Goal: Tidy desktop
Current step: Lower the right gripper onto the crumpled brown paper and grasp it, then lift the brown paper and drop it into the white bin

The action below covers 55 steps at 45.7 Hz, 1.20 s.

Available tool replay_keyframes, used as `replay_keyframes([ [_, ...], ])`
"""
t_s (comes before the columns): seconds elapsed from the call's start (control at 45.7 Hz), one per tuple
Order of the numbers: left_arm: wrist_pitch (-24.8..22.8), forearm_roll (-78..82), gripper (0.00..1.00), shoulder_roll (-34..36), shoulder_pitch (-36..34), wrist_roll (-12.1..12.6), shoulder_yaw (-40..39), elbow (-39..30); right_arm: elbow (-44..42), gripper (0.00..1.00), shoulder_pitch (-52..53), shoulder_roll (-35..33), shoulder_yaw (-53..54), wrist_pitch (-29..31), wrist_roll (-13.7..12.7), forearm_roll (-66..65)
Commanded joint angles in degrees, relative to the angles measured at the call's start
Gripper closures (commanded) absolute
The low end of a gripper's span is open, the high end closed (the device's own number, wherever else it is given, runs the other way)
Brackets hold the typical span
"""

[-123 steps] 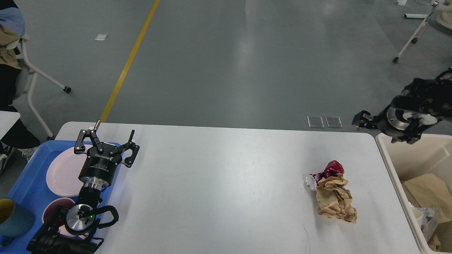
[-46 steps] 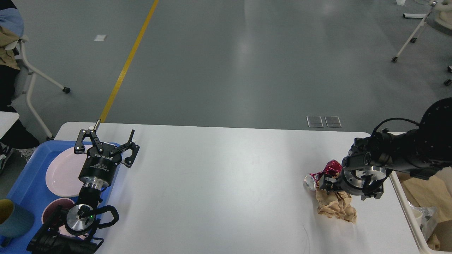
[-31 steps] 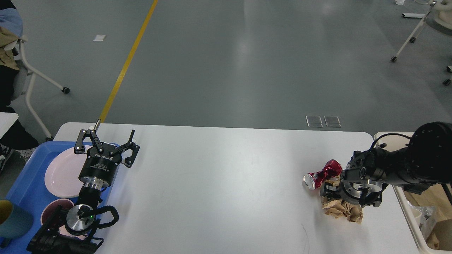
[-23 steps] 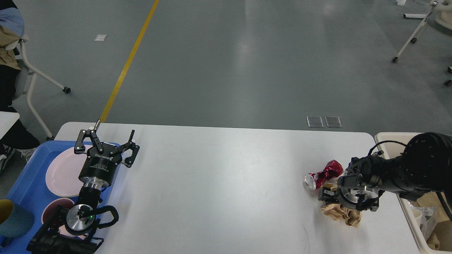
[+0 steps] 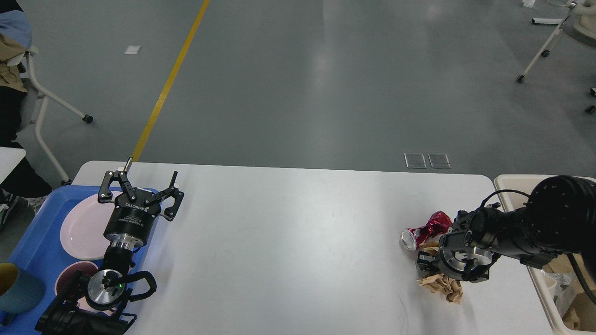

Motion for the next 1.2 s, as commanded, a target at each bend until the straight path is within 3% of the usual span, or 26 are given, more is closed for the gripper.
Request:
replay_keyframes([
  [0.0, 0.0, 0.0, 0.04, 0.0, 0.0, 0.0, 0.0, 0.0, 2.1, 1.00, 0.7, -0.1, 0.0, -0.2, -0.1, 0.1],
  [0.285, 0.0, 0.0, 0.04, 0.0, 0.0, 0.0, 0.0, 0.0, 5.7, 1.00, 4.5, -1.5, 0.0, 1.0, 0.1, 0.5],
  [0.416, 0.0, 0.0, 0.04, 0.0, 0.0, 0.0, 0.0, 0.0, 11.0, 1.00, 11.4, -5.2, 0.0, 5.2, 0.6, 2.9],
  [0.679, 0.0, 0.0, 0.04, 0.0, 0.0, 0.0, 0.0, 0.0, 24.6, 1.00, 32.2, -11.8, -1.3, 15.5, 0.7, 4.8],
  [0.832, 0.0, 0.0, 0.04, 0.0, 0.0, 0.0, 0.0, 0.0, 35.1, 1.00, 48.8, -11.1, -6.7, 17.0, 1.3, 7.7],
  [0.876, 0.0, 0.0, 0.04, 0.0, 0.0, 0.0, 0.0, 0.0, 37.8, 1.00, 52.5, -10.3, -7.9, 17.4, 2.4, 7.8],
  [0.985, 0.0, 0.0, 0.04, 0.0, 0.0, 0.0, 0.0, 0.0, 40.6, 1.00, 59.5, -8.5, -13.9, 21.6, 9.8, 7.9],
  [1.116, 0.0, 0.0, 0.04, 0.1, 0.0, 0.0, 0.0, 0.0, 41.8, 1.00, 62.2, -6.5, -21.3, 22.4, 19.2, 7.8],
  [1.182, 0.0, 0.0, 0.04, 0.1, 0.0, 0.0, 0.0, 0.0, 41.8, 1.00, 62.5, -6.3, -24.2, 22.4, 21.4, 7.7],
])
